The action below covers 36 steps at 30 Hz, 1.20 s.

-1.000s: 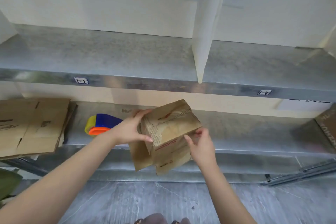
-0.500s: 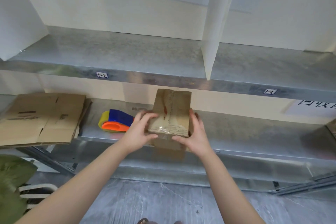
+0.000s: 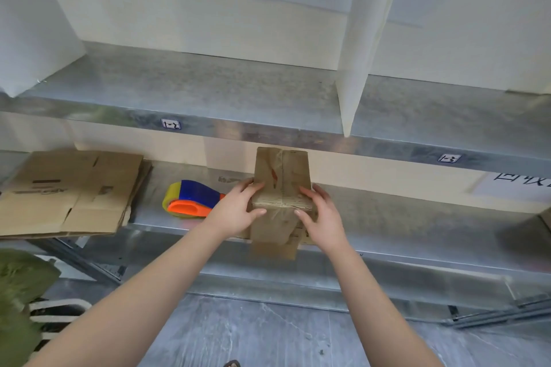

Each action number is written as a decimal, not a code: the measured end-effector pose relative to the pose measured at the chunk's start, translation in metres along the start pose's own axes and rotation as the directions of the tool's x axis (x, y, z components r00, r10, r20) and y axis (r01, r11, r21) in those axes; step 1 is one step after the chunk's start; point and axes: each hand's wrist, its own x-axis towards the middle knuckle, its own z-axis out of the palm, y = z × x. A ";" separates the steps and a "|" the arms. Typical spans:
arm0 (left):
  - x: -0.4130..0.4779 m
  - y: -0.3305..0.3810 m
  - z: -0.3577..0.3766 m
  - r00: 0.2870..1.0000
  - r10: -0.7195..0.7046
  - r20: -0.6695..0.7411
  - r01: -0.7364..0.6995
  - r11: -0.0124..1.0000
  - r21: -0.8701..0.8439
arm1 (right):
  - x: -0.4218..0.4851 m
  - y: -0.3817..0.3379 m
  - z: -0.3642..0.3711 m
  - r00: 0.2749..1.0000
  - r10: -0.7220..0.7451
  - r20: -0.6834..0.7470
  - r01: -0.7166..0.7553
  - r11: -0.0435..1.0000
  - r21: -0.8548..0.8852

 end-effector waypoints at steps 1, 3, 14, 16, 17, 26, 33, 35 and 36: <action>0.000 0.000 -0.002 1.000 0.021 0.004 -0.022 0.991 0.133 | -0.002 -0.001 -0.003 1.000 -0.006 -0.006 0.006 0.999 -0.044; -0.001 -0.003 -0.007 0.996 0.083 -0.019 -0.072 0.947 0.313 | -0.007 -0.002 -0.008 1.000 -0.028 0.003 0.028 0.990 -0.140; -0.041 -0.072 -0.055 0.985 0.152 -0.075 -0.075 0.787 0.613 | -0.008 -0.068 0.023 0.909 -0.389 0.149 0.417 0.839 -0.351; -0.041 -0.089 -0.066 0.990 0.124 -0.061 -0.057 0.766 0.640 | -0.005 -0.086 0.048 0.884 -0.422 0.200 0.466 0.826 -0.317; -0.041 -0.099 -0.070 0.993 0.110 -0.047 -0.054 0.763 0.645 | -0.003 -0.093 0.063 0.874 -0.437 0.214 0.485 0.820 -0.305; -0.009 -0.171 -0.086 0.988 0.114 0.107 -0.155 0.810 0.566 | 0.024 -0.104 0.175 0.943 -0.202 0.266 0.282 0.907 -0.312; 0.022 -0.190 -0.065 0.963 0.183 0.198 -0.258 0.834 0.488 | 0.033 -0.069 0.195 0.951 0.133 0.279 -0.014 0.919 -0.393; 0.027 -0.189 -0.060 0.960 0.181 0.215 -0.265 0.838 0.477 | 0.034 -0.065 0.198 0.947 0.164 0.275 -0.041 0.913 -0.406; 0.030 -0.189 -0.058 0.959 0.183 0.216 -0.266 0.845 0.464 | 0.035 -0.063 0.199 0.948 0.169 0.270 -0.047 0.912 -0.408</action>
